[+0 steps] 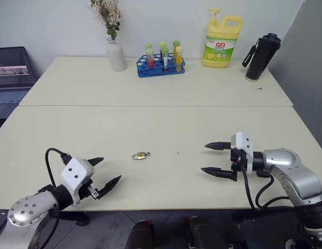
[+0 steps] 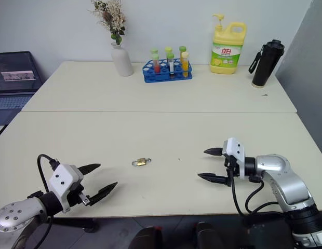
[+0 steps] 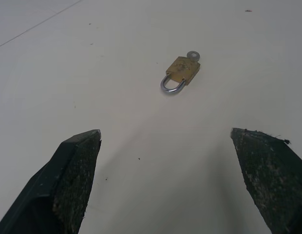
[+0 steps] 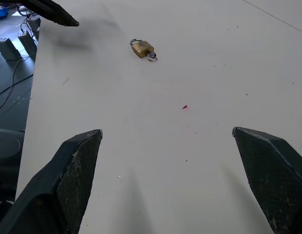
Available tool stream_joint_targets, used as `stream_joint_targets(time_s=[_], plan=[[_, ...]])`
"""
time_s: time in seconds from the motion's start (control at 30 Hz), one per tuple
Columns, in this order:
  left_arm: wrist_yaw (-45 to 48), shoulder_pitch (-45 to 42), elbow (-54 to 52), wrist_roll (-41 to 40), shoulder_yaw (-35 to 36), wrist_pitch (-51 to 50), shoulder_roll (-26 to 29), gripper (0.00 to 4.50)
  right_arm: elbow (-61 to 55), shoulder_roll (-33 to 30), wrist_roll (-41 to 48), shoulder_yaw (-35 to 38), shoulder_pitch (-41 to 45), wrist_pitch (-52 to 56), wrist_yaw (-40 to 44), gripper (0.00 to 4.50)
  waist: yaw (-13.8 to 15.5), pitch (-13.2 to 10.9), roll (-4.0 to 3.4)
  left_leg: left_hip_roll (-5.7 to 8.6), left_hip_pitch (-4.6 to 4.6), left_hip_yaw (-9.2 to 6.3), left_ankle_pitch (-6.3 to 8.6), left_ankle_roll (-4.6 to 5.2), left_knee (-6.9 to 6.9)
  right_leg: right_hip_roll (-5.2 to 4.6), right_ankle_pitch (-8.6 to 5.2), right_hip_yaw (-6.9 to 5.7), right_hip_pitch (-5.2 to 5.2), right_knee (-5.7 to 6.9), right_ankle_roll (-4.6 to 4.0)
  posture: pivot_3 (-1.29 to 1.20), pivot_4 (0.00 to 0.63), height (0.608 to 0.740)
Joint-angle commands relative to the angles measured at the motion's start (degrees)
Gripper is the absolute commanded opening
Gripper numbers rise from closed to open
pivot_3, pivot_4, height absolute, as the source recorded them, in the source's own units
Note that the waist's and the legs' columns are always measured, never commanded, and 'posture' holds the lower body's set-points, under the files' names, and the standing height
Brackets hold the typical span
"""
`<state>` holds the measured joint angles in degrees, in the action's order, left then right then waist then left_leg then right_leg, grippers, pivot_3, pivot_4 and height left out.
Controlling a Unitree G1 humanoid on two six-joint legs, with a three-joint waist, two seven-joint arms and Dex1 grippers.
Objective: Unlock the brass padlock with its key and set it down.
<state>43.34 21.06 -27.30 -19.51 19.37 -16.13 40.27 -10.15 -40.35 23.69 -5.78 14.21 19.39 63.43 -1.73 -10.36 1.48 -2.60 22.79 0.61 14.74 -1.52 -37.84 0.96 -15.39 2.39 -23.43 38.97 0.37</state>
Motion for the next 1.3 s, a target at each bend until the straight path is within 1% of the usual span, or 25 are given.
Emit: stream_joint_targets(time_s=[0.03, 0.3, 0.43, 0.53, 0.67, 0.83, 0.93, 1.07, 1.17, 1.3], plan=[[-0.03, -0.26, -2.57, -1.22, 1.69, 0.58, -0.2, 4.47, -0.31, 0.16, -0.2, 0.56, 0.51, -1.89, 0.95, 4.5, 0.0, 0.0, 0.0, 0.0, 0.0, 0.0, 0.0, 0.0, 0.0, 0.0, 0.0, 0.0, 0.0, 0.0, 0.0, 0.0, 0.15, 0.74], [-1.61, -0.19, -4.3, 0.27, 0.8, -0.44, 0.13, 4.47, -0.23, 0.61, -0.6, 0.15, 1.28, -1.81, 0.9, 4.5, 0.01, 0.0, 0.0, 0.0, 0.0, 0.0, 0.0, 0.0, 0.0, 0.0, 0.0, 0.01, 0.0, 0.01, 0.0, 0.0, 0.15, 0.74], [3.13, -0.51, -4.0, -3.21, 1.38, 0.26, 1.52, 4.47, -0.59, 1.01, -0.68, -0.04, 1.93, -1.23, 0.43, 4.5, 0.01, 0.0, 0.0, 0.0, 0.0, 0.0, 0.0, 0.0, 0.0, 0.0, 0.0, 0.0, 0.0, 0.01, 0.0, 0.0, 0.15, 0.74], [3.35, -1.17, -3.2, -2.91, 2.07, 1.02, 1.47, 4.47, -1.02, 1.16, -0.69, -0.03, 2.07, -0.78, 0.36, 4.5, 0.01, 0.0, 0.0, 0.01, 0.0, 0.01, 0.0, 0.0, 0.0, 0.0, 0.0, 0.01, 0.0, 0.01, 0.0, 0.0, 0.15, 0.74], [5.76, -7.96, 1.94, -1.6, -1.06, 3.21, 3.15, 4.47, -4.01, 0.89, 0.72, 0.09, 3.62, 4.71, -1.16, 4.5, 0.08, 0.0, 0.0, 0.02, -0.01, -0.02, 0.0, 0.0, -0.03, 0.01, 0.0, -0.03, 0.01, 0.05, 0.0, 0.0, 0.15, 0.74], [12.04, -19.82, 12.05, 2.51, -10.8, 6.74, 5.23, 4.47, -9.16, 0.62, 4.25, 0.65, 5.31, 15.31, -4.53, 4.5, 0.25, 0.0, -0.01, 0.05, -0.01, -0.02, -0.01, 0.0, -0.04, 0.04, 0.01, -0.03, 0.04, 0.04, 0.0, 0.0, 0.15, 0.74], [15.1, -23.88, 16.5, 3.78, -14.32, 8.77, 5.43, 4.47, -11.62, 0.31, 5.35, 0.61, 5.59, 19.06, -5.83, 4.5, 0.18, 0.0, 0.0, 0.05, 0.05, -0.02, 0.0, -0.01, -0.03, 0.05, 0.01, -0.03, 0.01, 0.01, 0.01, 0.0, 0.15, 0.74], [18.29, -31.28, 27.02, 6.85, -18.99, 13.52, 4.34, 4.47, -13.94, 0.39, 7.03, 0.97, 5.76, 23.31, -7.62, 4.5, 0.1, 0.0, 0.0, 0.04, 0.1, -0.05, 0.0, 0.0, -0.02, 0.05, 0.01, -0.05, -0.05, 0.01, 0.0, 0.0, 0.15, 0.74], [19.38, -35.18, 32.99, 8.53, -21.22, 16.52, 3.23, 4.47, -15.55, 0.8, 7.69, 0.77, 5.64, 26.02, -9.54, 4.5, 0.04, 0.0, 0.0, 0.01, 0.1, -0.04, 0.0, 0.0, -0.02, 0.1, 0.01, -0.05, -0.05, 0.03, 0.0, 0.0, 0.15, 0.74], [20.8, -37.89, 38.07, 9.87, -23.07, 19.62, 2.07, 4.47, -16.48, 1.18, 7.55, 0.22, 5.91, 28.11, -11.95, 4.5, 0.03, 0.0, 0.02, 0.02, 0.13, -0.03, 0.0, 0.0, -0.05, 0.1, 0.01, -0.05, -0.06, 0.02, 0.01, 0.0, 0.15, 0.74]])
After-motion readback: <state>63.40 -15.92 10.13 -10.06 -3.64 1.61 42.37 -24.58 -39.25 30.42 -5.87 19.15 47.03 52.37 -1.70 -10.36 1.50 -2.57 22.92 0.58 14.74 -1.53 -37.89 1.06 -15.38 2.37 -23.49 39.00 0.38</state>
